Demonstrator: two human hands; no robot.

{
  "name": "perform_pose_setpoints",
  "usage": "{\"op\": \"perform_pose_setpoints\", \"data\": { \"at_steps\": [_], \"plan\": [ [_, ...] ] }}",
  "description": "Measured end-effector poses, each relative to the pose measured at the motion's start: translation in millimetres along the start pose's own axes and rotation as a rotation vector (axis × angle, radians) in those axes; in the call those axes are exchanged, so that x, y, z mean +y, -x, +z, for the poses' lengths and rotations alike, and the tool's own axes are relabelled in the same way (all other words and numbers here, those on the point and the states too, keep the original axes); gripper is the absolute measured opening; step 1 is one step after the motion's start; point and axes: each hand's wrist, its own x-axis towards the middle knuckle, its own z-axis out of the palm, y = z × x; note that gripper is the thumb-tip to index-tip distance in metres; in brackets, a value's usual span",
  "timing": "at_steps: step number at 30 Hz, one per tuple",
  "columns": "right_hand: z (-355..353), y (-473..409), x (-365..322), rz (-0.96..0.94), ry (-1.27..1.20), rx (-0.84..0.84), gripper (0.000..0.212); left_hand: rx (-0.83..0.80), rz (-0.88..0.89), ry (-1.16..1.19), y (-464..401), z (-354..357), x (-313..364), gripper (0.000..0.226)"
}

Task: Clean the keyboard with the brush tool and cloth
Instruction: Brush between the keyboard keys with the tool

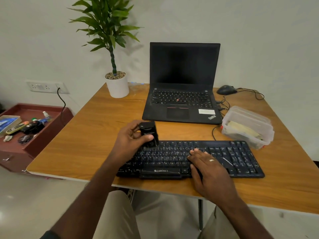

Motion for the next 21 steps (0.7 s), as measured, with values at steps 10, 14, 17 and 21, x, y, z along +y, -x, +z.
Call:
{"op": "perform_pose_setpoints", "data": {
  "at_steps": [10, 14, 17, 21],
  "plan": [
    [-1.2, -0.2, -1.0, -0.002, -0.002, 0.01, 0.036, 0.07, 0.039, 0.024, -14.7, 46.3, 1.2, 0.037],
    [0.2, 0.2, 0.6, -0.001, 0.011, 0.013, 0.033, 0.079, 0.023, -0.019, -5.1, 23.2, 9.6, 0.039],
    [1.0, 0.0, 1.5, -0.004, 0.015, 0.013, 0.033, 0.005, 0.031, -0.07, -2.6, 13.4, 6.6, 0.04],
    [0.4, -0.7, 0.1, 0.0, 0.023, 0.018, 0.032, -0.078, 0.009, -0.05, -6.6, 29.0, -3.2, 0.044]
  ]
}}
